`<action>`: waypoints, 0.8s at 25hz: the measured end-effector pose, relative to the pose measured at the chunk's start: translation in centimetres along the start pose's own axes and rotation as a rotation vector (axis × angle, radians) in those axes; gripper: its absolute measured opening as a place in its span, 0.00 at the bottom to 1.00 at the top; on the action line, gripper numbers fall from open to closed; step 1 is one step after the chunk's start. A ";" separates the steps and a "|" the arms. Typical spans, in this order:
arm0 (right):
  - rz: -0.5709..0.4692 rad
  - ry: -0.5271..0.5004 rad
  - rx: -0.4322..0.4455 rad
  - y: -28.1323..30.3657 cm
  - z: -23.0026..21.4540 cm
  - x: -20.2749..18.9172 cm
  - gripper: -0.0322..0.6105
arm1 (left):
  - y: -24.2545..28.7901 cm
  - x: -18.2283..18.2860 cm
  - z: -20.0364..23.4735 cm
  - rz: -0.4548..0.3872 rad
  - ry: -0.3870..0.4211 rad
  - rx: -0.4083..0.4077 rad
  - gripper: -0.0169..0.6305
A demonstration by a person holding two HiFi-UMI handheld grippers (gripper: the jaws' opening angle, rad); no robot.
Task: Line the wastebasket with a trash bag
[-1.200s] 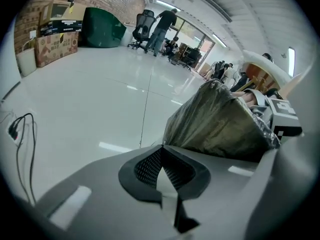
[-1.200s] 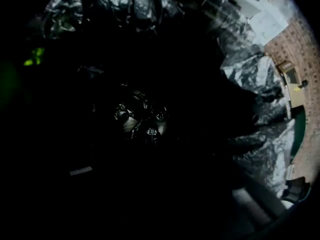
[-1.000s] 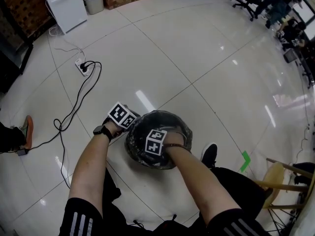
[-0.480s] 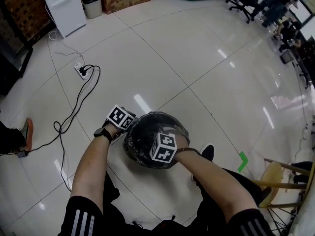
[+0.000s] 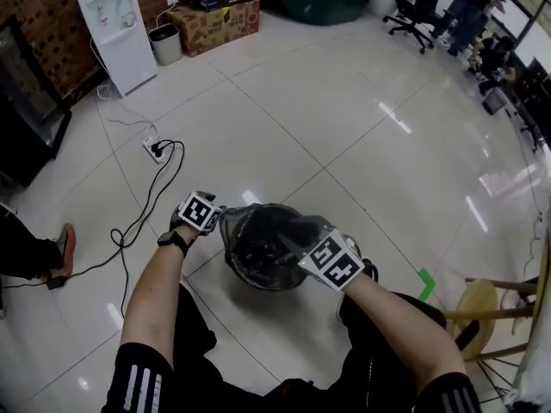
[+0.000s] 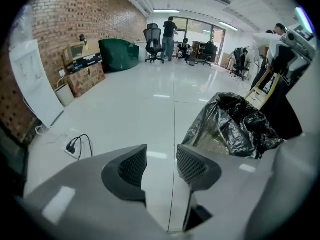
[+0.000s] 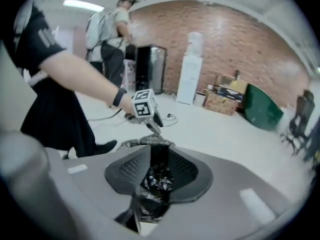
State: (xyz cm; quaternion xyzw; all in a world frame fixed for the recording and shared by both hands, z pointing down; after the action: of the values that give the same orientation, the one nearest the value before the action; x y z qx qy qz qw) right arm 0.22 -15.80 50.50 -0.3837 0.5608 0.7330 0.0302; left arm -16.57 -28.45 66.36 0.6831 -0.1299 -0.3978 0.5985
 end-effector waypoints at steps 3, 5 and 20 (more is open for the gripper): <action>-0.083 0.169 0.043 -2.6 -0.2 -0.4 0.23 | -1.1 -1.4 -1.0 0.066 -0.012 -0.018 0.32; -0.117 0.225 0.062 -3.6 0.3 -0.8 0.23 | -0.4 -2.9 -2.0 0.114 -0.033 -0.022 0.32; -0.313 0.396 0.021 -7.3 -3.3 -0.7 0.17 | -3.3 -2.6 -1.5 -0.005 -0.074 0.113 0.41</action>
State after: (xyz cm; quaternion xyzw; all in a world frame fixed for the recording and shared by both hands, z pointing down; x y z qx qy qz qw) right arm 5.86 -15.62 44.86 -0.6016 0.4972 0.6241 0.0369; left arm -18.15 -24.85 64.27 0.7009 -0.1726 -0.4163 0.5529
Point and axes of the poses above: the fingertips, and each gripper's own axes: y forward along the fingers, z to its left, x out of its top, the point moved 1 cm from there along -y, backward along the fingers, and after that the axes turned 11 degrees about z, right-handed, at the moved point
